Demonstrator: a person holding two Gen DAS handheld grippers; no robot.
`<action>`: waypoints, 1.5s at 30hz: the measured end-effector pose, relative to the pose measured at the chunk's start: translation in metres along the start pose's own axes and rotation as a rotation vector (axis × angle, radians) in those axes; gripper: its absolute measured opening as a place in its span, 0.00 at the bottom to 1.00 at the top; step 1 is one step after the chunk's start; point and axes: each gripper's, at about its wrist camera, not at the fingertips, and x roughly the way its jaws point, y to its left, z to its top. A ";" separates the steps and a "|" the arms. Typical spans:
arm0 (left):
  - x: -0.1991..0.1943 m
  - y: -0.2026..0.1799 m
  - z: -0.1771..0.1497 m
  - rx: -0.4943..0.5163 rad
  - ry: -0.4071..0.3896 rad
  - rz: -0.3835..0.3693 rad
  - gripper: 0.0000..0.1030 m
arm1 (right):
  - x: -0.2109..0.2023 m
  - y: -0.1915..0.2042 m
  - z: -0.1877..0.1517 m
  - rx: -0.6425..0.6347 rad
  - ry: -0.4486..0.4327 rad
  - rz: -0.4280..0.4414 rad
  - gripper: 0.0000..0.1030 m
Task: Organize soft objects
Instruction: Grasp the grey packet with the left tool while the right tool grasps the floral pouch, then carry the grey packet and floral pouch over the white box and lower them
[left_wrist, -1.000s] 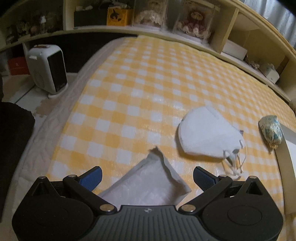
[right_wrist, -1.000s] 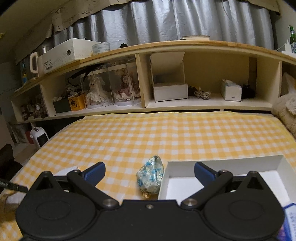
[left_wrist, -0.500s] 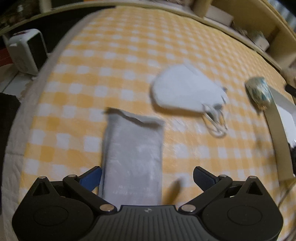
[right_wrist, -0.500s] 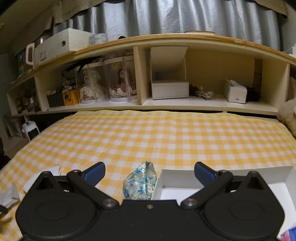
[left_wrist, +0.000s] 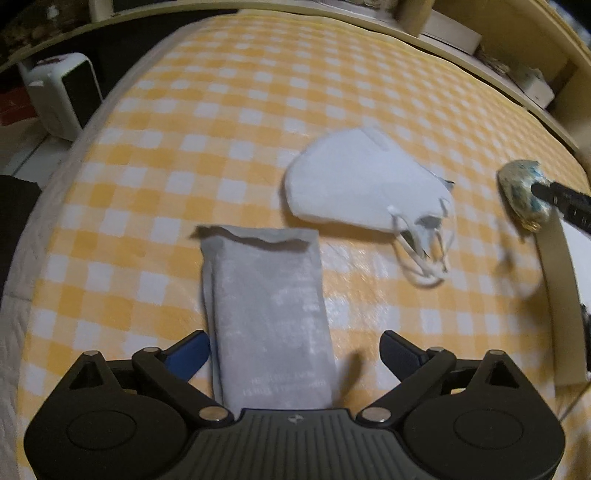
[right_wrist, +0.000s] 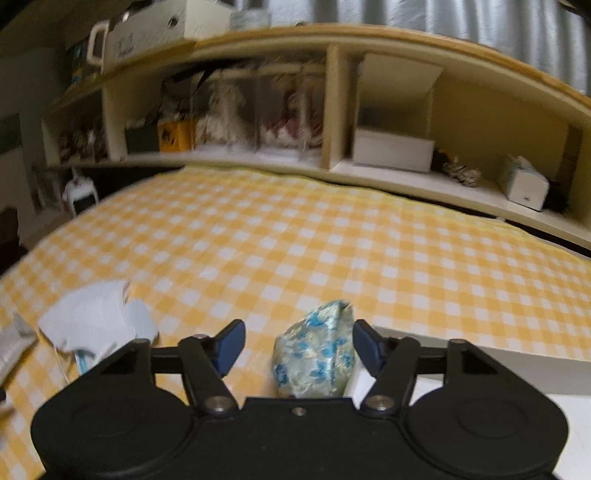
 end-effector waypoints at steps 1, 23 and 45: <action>0.001 0.000 0.001 -0.010 -0.007 0.013 0.92 | 0.005 0.003 -0.001 -0.016 0.019 -0.002 0.57; -0.003 -0.003 -0.004 0.067 -0.029 0.126 0.59 | 0.014 0.008 -0.014 -0.043 0.108 -0.003 0.15; -0.050 0.001 -0.012 -0.063 -0.215 0.106 0.56 | -0.056 0.035 -0.021 -0.040 0.122 0.110 0.04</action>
